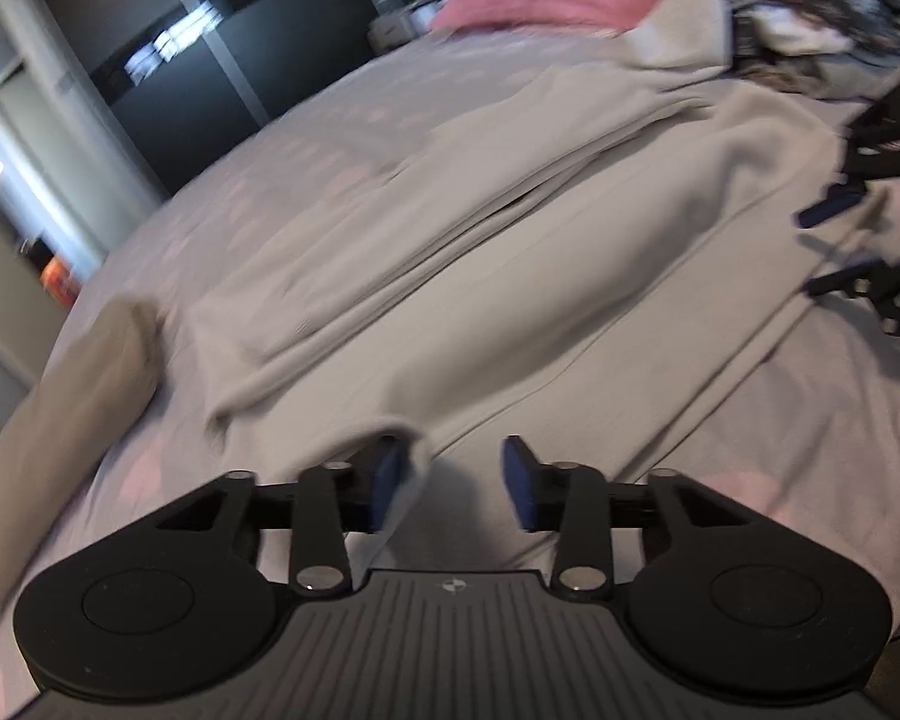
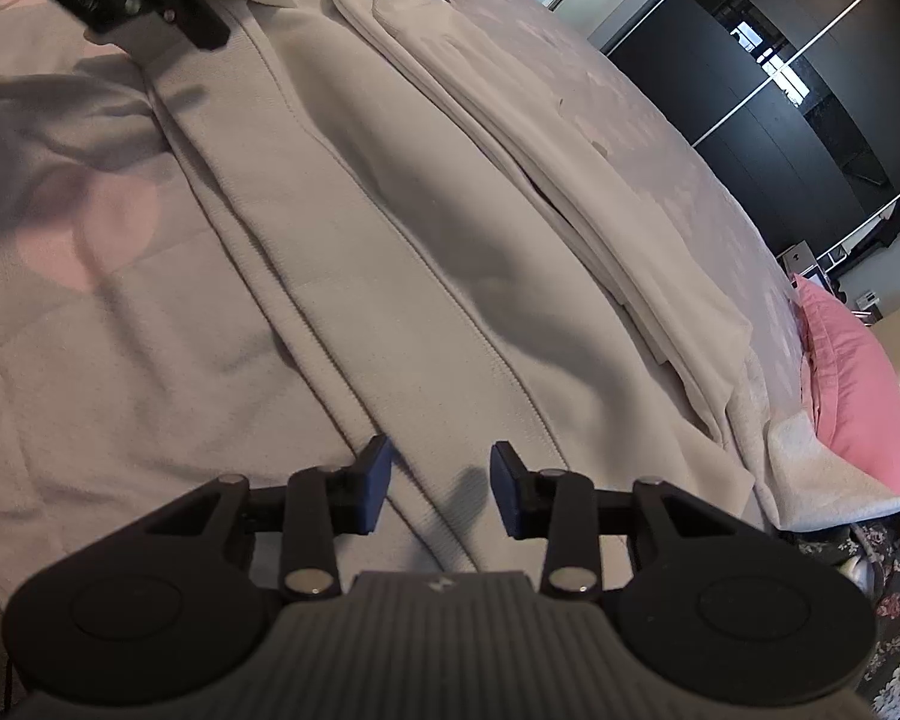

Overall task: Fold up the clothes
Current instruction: 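Release the edge with the left gripper while the right gripper smooths the sweatshirt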

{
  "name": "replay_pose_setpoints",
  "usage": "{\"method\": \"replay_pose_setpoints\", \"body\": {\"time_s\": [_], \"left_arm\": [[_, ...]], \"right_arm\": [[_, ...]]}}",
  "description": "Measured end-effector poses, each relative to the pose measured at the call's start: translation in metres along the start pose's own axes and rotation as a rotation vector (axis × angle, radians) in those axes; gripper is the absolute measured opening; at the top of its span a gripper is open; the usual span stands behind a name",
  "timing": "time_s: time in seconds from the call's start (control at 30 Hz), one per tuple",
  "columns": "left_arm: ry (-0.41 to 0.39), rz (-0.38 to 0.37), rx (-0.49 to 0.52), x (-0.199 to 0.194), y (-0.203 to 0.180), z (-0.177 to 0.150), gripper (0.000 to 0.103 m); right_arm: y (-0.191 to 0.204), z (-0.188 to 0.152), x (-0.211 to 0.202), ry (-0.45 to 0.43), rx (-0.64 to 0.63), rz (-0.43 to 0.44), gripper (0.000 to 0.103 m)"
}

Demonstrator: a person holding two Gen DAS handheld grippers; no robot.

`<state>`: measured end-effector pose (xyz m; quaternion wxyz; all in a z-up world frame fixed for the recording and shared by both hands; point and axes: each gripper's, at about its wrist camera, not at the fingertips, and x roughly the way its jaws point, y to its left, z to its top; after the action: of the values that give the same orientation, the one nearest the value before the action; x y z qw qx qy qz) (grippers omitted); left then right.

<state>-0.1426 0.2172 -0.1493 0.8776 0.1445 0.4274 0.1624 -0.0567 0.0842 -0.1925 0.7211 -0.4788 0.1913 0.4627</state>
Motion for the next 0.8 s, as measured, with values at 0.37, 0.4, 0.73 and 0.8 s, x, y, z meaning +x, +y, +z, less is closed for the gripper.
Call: {"method": "replay_pose_setpoints", "body": {"time_s": [0.37, 0.4, 0.73, 0.8], "left_arm": [[0.314, 0.199, -0.258, 0.022, 0.061, -0.035, 0.035], [0.319, 0.215, -0.286, 0.021, 0.066, -0.038, 0.035], [-0.019, 0.133, -0.098, -0.023, 0.035, -0.015, 0.036], [-0.072, 0.1, 0.001, -0.027, 0.019, -0.013, 0.041]], "right_arm": [[-0.003, -0.003, -0.002, 0.011, 0.005, 0.006, 0.041], [-0.004, -0.004, -0.004, 0.011, 0.007, 0.004, 0.043], [-0.005, -0.007, -0.02, -0.045, 0.002, -0.053, 0.044], [-0.003, -0.008, -0.02, -0.038, -0.015, -0.047, 0.041]]}}
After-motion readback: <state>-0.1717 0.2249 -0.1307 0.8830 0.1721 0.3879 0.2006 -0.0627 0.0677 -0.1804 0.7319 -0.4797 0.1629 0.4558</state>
